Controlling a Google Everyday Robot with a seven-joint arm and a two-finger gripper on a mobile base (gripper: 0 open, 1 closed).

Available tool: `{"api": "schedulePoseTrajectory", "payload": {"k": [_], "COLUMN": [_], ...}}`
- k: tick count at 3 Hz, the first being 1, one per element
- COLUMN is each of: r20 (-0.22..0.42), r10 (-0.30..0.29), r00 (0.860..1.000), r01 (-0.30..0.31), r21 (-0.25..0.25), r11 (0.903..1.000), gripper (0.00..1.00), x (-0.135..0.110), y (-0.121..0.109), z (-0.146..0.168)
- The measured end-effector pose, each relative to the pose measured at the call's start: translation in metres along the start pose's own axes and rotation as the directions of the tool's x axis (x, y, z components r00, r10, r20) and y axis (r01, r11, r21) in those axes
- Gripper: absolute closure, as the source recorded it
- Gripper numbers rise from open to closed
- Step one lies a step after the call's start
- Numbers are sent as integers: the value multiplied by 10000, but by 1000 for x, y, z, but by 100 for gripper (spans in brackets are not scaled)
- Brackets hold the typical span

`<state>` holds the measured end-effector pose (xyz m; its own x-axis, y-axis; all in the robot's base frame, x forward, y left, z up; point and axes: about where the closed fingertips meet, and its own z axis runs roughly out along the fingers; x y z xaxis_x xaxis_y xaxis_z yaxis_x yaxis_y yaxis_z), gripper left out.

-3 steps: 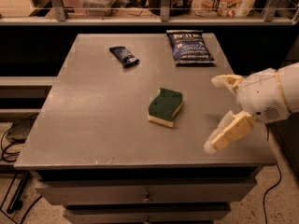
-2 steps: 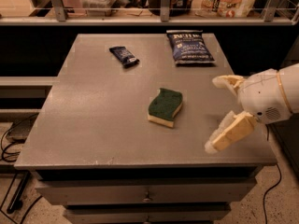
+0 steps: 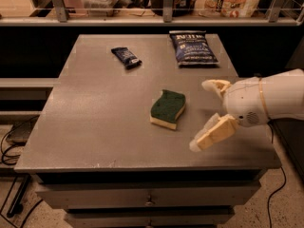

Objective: Move sponge near blue chip bag

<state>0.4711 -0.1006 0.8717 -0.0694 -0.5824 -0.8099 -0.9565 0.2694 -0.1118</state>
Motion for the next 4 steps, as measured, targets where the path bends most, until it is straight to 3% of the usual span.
{"api": "schedulePoseTrajectory", "payload": {"k": [3,4], "r20": [1420,1671], "r10": [332,524], "r00": [9893,9845], "r01": [-345,-504], "r21": [67,-161], "r11": [9994,9986], "gripper": [0,18], "x": [1,0], "y": [-20,-25], "z": [68,86]}}
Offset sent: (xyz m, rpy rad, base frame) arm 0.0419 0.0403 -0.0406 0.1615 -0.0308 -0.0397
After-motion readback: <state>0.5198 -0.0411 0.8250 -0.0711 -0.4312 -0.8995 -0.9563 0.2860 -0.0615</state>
